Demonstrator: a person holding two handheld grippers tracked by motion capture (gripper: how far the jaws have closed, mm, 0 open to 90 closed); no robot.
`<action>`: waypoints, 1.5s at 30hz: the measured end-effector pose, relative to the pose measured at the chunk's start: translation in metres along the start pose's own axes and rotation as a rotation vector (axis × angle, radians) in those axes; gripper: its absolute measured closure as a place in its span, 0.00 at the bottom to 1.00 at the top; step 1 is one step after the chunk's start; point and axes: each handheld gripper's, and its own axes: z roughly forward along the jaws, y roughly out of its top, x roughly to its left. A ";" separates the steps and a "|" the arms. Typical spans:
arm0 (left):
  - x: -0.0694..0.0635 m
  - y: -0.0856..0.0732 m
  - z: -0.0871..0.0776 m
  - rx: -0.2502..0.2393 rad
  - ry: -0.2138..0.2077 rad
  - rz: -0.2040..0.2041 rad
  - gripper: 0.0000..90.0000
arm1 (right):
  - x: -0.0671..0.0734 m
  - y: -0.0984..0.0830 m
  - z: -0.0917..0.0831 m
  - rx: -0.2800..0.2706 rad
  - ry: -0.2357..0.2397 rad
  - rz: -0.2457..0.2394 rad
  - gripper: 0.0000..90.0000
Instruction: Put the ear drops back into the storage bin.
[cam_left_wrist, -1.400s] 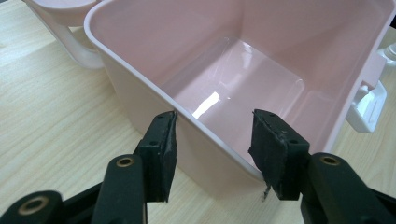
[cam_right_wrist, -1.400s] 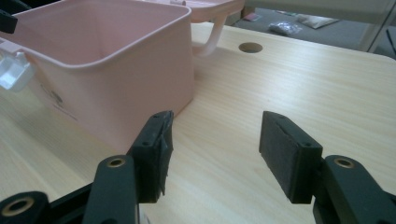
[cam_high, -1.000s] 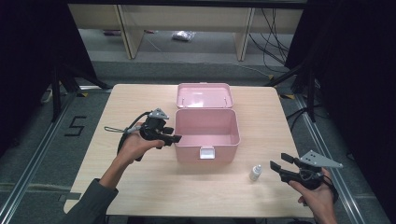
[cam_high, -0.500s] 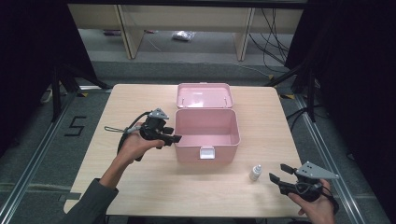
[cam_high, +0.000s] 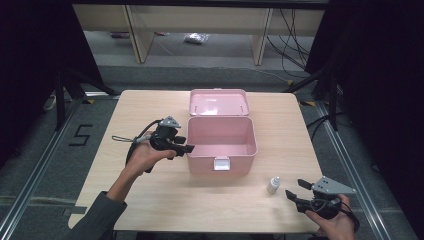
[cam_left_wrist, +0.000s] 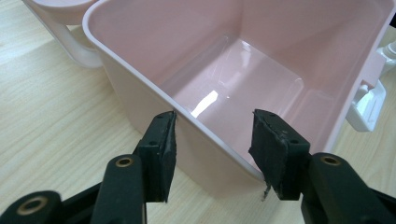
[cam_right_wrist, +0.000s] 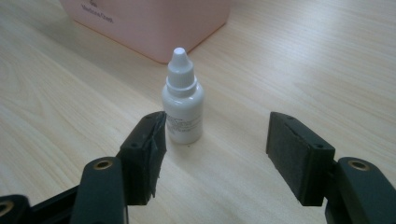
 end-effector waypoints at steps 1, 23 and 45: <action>0.000 0.000 0.000 0.000 -0.001 0.000 0.55 | 0.000 0.000 0.001 0.006 0.004 0.002 0.43; -0.001 0.000 0.001 -0.001 0.011 0.007 0.55 | 0.013 0.006 0.027 0.085 0.031 -0.089 0.41; -0.001 0.000 0.000 0.002 0.012 0.013 0.55 | 0.010 0.035 0.042 0.242 0.063 -0.197 0.40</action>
